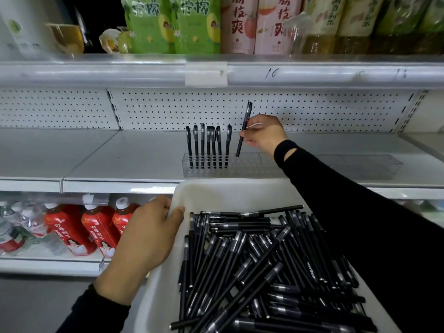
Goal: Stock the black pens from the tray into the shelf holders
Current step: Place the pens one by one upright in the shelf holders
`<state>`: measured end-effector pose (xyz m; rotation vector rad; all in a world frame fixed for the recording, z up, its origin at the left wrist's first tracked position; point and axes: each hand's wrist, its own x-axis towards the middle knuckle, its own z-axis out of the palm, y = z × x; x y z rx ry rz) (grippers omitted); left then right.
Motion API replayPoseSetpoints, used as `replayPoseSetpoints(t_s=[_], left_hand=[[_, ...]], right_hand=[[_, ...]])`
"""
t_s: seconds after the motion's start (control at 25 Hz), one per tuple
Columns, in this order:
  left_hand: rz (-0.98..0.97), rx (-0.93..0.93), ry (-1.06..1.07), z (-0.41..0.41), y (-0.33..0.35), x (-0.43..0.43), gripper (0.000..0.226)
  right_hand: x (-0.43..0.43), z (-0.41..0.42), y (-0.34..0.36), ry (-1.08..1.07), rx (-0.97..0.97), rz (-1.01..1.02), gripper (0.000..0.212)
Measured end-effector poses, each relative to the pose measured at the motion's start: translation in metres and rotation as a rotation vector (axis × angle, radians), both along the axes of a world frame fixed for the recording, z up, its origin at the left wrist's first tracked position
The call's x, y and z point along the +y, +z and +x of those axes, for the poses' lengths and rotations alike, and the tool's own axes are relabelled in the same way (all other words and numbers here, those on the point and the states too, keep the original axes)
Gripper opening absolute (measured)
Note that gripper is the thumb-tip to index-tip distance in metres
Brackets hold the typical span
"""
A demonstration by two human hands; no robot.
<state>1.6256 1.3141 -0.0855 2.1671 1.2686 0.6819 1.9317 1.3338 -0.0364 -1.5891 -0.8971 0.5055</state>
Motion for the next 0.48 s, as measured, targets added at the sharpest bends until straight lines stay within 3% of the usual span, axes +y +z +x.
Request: replayPoseSetpoints(t_s=[0.24, 0.48], left_hand=[[0.001, 0.008, 0.004, -0.001, -0.001, 0.000, 0.022], [-0.013, 0.005, -0.003, -0.001, 0.000, 0.000, 0.022]], right_hand=[[0.033, 0.008, -0.018, -0.155, -0.159, -0.049, 0.024], [0.043, 0.008, -0.022, -0.177, -0.366, -0.138, 0.028]])
